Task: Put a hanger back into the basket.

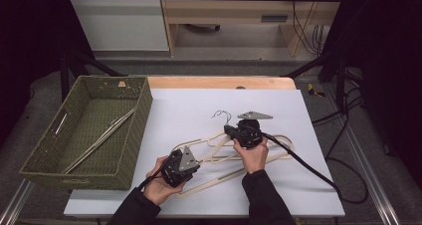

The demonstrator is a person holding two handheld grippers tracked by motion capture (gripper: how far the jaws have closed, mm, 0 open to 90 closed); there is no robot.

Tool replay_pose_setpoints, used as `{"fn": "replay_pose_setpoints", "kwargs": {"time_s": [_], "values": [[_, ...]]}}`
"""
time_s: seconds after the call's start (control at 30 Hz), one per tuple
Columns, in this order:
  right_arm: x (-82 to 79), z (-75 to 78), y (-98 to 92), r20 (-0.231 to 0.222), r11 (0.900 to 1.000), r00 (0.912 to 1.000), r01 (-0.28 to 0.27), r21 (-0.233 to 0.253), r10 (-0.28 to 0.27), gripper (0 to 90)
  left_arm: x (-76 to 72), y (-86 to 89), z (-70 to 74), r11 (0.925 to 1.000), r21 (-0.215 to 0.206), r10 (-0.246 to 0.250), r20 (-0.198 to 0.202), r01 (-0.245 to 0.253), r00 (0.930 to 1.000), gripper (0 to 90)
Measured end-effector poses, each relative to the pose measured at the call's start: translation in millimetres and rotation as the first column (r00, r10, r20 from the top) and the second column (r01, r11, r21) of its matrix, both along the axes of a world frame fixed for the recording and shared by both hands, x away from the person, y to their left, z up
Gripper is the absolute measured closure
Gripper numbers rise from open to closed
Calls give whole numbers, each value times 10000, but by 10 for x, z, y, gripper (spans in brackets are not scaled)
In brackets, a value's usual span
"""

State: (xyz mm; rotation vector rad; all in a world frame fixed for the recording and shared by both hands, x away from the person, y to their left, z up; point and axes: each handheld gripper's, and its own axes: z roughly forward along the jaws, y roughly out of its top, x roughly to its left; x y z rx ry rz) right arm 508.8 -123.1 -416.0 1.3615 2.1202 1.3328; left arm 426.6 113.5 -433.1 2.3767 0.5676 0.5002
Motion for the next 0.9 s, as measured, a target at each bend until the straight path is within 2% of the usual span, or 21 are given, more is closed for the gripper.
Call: {"fn": "replay_pose_setpoints", "kwargs": {"time_s": [0.03, 0.1, 0.13, 0.17, 0.27, 0.3, 0.33, 0.4, 0.5, 0.53, 0.57, 0.6, 0.63, 0.7, 0.8, 0.9], "values": [[-7, -7, -5, 21, 10000, 10000, 9, -34, -9, 900, 12, 7, 9, 10000, 21, -93, -58, 93, 9999, 794], [-17, -14, -23, 103, 10000, 9999, -56, 60, 56, 899, 34, 21, 29, 9995, -280, -120, -156, 116, 9998, 780], [-23, -13, -27, 167, 9999, 9998, -103, 47, 102, 900, 59, 21, 49, 9973, -730, -92, -396, 63, 9992, 738], [-34, -5, -30, 234, 9999, 9996, -166, 43, 165, 900, 74, 15, 63, 9951, -992, -53, -479, 5, 9988, 677], [-68, 21, -34, 404, 9993, 9986, -352, 119, 347, 900, 167, -32, 134, 9895, -1443, 26, -655, -120, 9978, 523], [-68, 21, -34, 404, 9993, 9986, -352, 119, 347, 900, 167, -32, 134, 9895, -1443, 26, -655, -120, 9978, 477], [-85, 29, -34, 438, 9991, 9983, -401, 144, 395, 899, 246, -79, 157, 9824, -1854, 33, -917, -203, 9958, 477], [-117, 35, -38, 658, 9977, 9957, -665, 132, 655, 899, 343, -140, 173, 9729, -2297, -44, -1264, -250, 9920, 412], [-147, 43, -42, 790, 9967, 9939, -788, 215, 769, 899, 461, -232, 175, 9657, -2571, -24, -1528, -374, 9882, 417], [-155, 46, -44, 861, 9961, 9929, -844, 248, 820, 899, 543, -286, 158, 9627, -2665, -15, -1783, -468, 9840, 426], [-155, 46, -44, 861, 9961, 9929, -844, 248, 820, 899, 543, -286, 158, 9627, -2665, -15, -1783, -468, 9840, 441], [-177, 53, -55, 898, 9955, 9922, -895, 315, 863, 899, 581, -318, 138, 9581, -2820, -87, -2028, -499, 9792, 475], [-177, 53, -55, 898, 9955, 9922, -895, 315, 863, 899, 600, -334, 127, 9568, -2864, -139, -2149, -494, 9765, 475], [-187, 54, -67, 993, 9949, 9908, -959, 316, 924, 899, 635, -377, 91, 9522, -3007, -210, -2404, -539, 9705, 553], [-202, 57, -84, 1040, 9935, 9893, -1068, 382, 1023, 898, 689, -422, 54, 9478, -3151, -467, -2906, -496, 9557, 627], [-215, 59, -102, 1115, 9931, 9881, -1107, 375, 1060, 898, 676, -440, 65, 9441, -3282, -757, -3042, -299, 9496, 730]]}}
